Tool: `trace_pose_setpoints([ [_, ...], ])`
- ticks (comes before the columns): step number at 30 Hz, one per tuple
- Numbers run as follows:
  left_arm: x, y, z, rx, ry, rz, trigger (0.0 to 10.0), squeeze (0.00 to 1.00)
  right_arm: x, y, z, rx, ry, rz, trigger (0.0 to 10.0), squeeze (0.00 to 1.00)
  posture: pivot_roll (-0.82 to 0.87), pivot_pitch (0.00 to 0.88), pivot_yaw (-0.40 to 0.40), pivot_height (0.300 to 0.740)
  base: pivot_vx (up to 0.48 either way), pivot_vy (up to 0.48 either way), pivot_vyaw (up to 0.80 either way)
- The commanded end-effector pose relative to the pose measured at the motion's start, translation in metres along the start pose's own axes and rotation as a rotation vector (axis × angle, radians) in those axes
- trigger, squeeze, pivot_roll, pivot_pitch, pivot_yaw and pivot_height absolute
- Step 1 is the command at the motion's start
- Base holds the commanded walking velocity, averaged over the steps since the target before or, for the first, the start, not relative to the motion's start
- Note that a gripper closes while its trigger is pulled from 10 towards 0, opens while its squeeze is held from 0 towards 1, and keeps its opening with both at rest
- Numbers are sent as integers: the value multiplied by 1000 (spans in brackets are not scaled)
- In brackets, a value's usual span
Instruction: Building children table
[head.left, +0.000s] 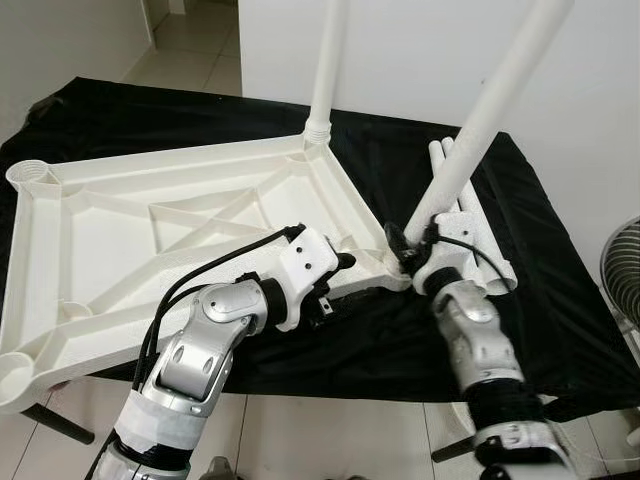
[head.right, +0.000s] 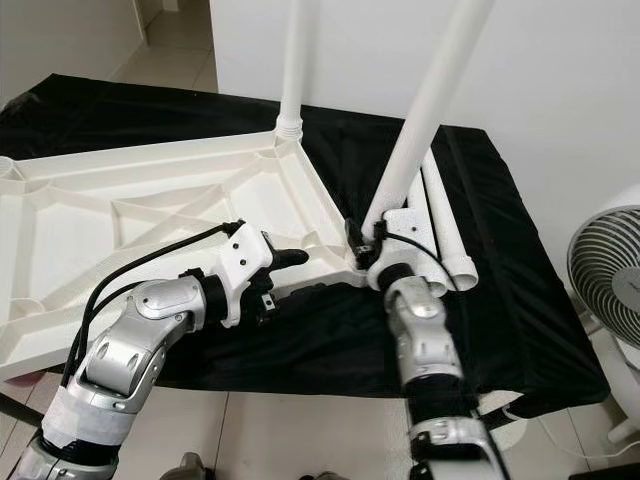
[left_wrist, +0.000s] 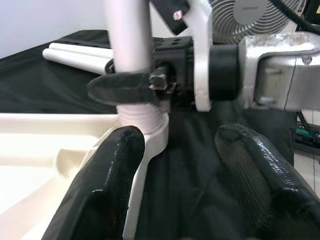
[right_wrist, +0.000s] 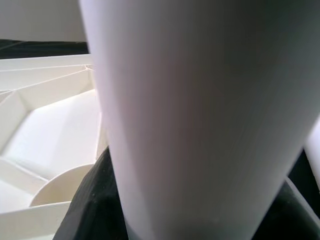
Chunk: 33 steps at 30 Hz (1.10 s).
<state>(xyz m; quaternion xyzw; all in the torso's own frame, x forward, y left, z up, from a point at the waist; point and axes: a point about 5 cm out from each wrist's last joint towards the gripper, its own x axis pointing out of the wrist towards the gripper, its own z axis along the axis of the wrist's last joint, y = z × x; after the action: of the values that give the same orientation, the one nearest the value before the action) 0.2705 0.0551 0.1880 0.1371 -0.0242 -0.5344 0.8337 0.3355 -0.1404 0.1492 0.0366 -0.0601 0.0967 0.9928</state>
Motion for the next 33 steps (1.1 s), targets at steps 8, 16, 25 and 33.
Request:
trace_pose_setpoints([
  [8,0,5,-3,-6,7,132,10000,0,-8,8,-15,33,66,-362,10000,0,161,61,-80,740,0,0,0],
  [16,1,5,-2,-6,5,136,10000,0,-8,17,-14,25,65,-386,10000,0,160,65,-85,740,0,0,0],
  [25,0,7,-1,-3,1,150,10000,0,-8,13,-6,51,10,-323,10000,1000,161,65,-88,740,0,0,0],
  [33,1,9,0,-4,-6,157,10000,0,-2,0,5,35,-15,-98,10000,0,160,62,-96,740,0,0,0],
])
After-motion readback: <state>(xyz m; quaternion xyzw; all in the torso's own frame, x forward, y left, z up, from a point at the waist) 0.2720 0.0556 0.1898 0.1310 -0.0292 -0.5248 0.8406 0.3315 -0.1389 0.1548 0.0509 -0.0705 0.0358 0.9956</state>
